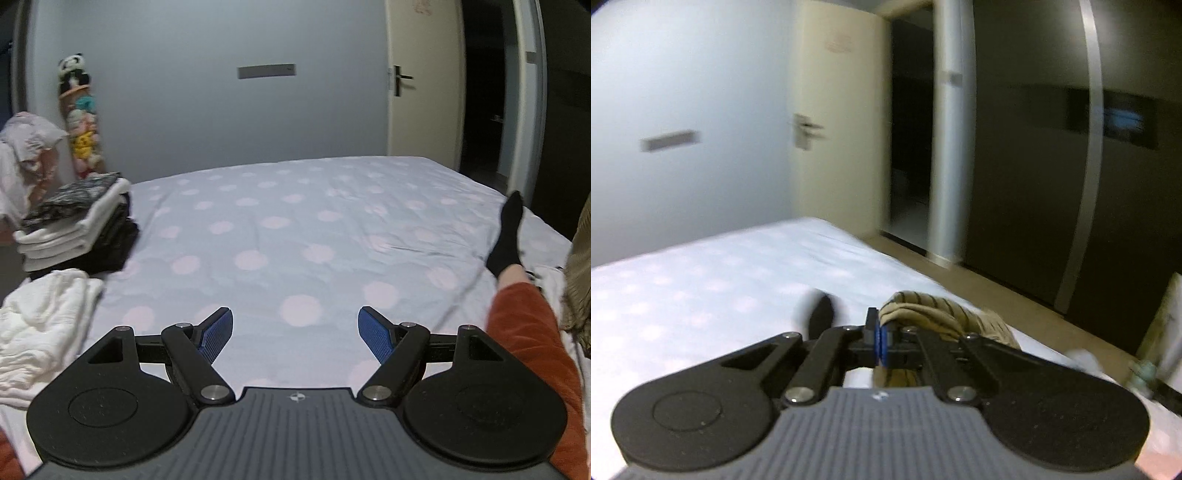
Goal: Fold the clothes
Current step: 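Grasp the striped olive trousers with the right gripper and lift them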
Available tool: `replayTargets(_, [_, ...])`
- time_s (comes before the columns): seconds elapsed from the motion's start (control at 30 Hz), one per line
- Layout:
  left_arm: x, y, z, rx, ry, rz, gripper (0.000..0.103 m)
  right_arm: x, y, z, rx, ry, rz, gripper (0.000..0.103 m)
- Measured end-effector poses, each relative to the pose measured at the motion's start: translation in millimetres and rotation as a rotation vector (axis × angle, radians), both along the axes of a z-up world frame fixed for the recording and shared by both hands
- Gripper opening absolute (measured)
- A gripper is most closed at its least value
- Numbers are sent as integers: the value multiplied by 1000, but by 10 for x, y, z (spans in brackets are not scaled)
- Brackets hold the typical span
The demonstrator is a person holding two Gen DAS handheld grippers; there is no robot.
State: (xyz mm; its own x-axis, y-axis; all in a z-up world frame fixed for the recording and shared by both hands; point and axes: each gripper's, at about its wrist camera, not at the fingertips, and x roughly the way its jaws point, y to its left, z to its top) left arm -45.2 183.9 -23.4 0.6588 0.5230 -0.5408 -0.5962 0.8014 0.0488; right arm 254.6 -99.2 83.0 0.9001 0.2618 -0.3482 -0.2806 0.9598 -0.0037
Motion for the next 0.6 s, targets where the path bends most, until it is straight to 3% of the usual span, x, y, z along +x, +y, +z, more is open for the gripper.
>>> replayTargets(0.17, [-224,250,113,8,-26,88,89,-643,865,402,21,-84,291,2])
replayTargets(0.3, [-441,445,180,3,-56,149,89,-1276,1521,548,24,-114,531,1])
replayTargets(0.43, [-649,611,181,-8,-58,195,89,-1816,2117,453,4,-94,737,1])
replayTargets(0.6, [-881,859,3,-61,-31,260,89,-2038,2677,-99,-26,51,872,1])
